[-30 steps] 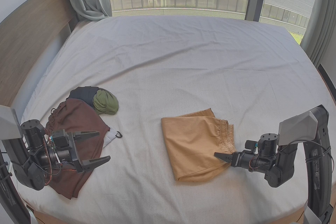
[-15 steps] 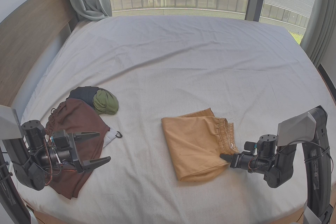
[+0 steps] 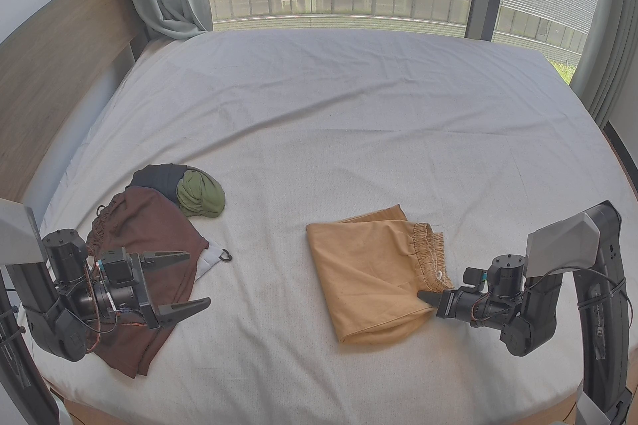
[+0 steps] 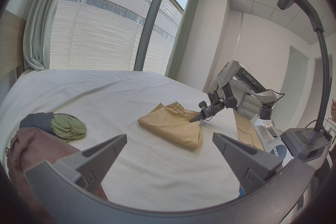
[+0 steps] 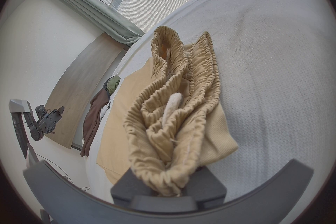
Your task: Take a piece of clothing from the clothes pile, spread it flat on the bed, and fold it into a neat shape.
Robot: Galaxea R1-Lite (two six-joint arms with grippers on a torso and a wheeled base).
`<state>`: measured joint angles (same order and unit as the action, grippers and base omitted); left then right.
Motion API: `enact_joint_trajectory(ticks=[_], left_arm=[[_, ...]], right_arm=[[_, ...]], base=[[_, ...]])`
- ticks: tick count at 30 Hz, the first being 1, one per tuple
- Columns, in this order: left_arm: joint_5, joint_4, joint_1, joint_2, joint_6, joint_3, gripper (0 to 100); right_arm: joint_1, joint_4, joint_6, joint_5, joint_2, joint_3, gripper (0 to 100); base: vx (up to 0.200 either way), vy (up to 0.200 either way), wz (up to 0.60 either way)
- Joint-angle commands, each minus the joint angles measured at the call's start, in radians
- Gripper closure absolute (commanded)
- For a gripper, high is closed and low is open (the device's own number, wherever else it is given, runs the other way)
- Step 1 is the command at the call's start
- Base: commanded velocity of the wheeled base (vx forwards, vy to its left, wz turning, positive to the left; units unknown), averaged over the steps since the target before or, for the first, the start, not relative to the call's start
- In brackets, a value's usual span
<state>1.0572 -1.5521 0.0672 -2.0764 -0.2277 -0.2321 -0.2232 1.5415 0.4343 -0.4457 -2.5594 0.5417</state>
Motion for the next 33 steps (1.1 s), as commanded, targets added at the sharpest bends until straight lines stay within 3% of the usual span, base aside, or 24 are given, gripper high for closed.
enact_joint_trajectory(ticks=[1, 33], left_arm=[[0.000, 0.000, 0.000, -0.002, 0.001, 0.000, 0], [0.000, 0.000, -0.007, 0.007, -0.001, 0.025, 0]], right_arm=[[-0.001, 0.002, 0.000, -0.008, 0.007, 0.000, 100], [-0.107, -0.001, 0.000, -0.071, 0.390, 0.024, 100]], base=[[0.000, 0.000, 0.00], [0.000, 0.000, 0.00]])
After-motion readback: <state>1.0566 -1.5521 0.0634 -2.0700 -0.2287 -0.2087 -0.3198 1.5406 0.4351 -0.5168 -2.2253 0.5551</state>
